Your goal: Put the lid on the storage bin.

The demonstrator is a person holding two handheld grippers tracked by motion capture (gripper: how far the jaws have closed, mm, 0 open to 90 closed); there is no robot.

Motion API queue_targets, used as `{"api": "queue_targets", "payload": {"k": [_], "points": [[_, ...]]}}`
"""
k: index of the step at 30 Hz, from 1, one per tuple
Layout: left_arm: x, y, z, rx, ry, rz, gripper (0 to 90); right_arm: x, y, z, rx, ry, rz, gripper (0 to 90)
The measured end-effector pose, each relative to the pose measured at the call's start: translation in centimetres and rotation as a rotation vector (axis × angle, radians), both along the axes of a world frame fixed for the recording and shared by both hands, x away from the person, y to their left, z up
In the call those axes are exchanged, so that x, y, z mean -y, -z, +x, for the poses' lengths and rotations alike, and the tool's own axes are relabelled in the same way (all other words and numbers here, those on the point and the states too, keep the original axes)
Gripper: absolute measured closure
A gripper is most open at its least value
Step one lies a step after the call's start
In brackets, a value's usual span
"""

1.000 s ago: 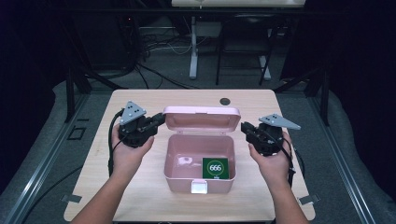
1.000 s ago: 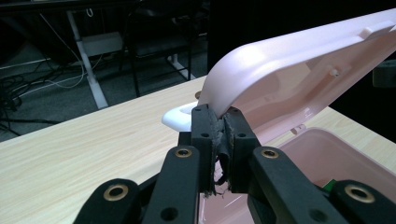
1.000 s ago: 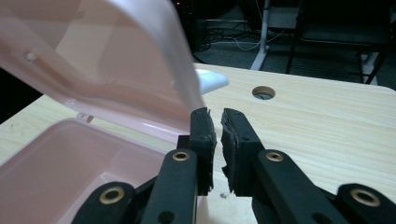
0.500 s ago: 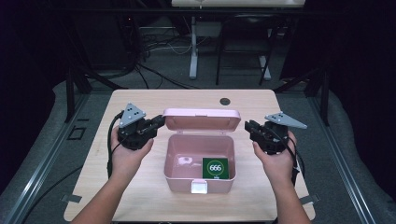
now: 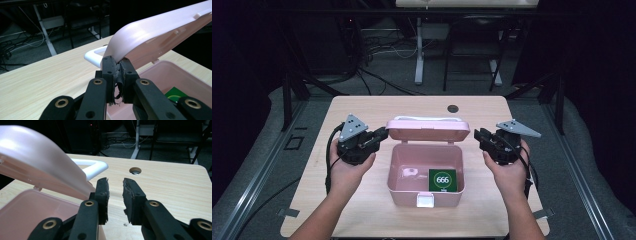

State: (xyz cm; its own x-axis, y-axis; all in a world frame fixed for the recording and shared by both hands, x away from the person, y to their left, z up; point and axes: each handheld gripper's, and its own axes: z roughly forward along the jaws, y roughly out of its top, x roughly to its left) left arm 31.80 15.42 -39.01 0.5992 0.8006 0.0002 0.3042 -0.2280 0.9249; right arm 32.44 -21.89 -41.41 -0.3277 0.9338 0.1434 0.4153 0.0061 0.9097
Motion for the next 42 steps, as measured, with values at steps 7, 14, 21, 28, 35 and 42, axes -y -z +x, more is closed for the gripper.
{"api": "queue_targets", "payload": {"k": [7, 14, 21, 28, 35, 42], "points": [[-0.2, 0.2, -0.6, -0.005, 0.012, 0.005, 84.3, 0.1, 0.0, 0.0, -0.011, 0.001, -0.004, 73.9], [-0.2, 0.5, -1.2, -0.005, 0.015, 0.007, 84.2, 0.2, 0.0, -0.1, -0.009, 0.003, 0.001, 73.9], [-0.4, 0.9, -2.0, -0.009, 0.022, 0.010, 84.0, 0.1, -0.1, -0.2, -0.009, 0.004, -0.001, 73.8], [-0.6, 1.5, -2.6, -0.014, 0.032, -0.006, 83.8, 0.2, 0.0, -0.1, -0.012, 0.010, -0.001, 73.7], [-0.7, 2.0, -3.3, -0.017, 0.037, -0.010, 83.7, 0.2, 0.4, 0.1, -0.016, 0.011, -0.001, 73.5], [-1.0, 2.6, -4.0, -0.028, 0.047, -0.013, 83.6, 0.2, 0.3, 0.0, -0.012, 0.010, -0.001, 73.0]]}}
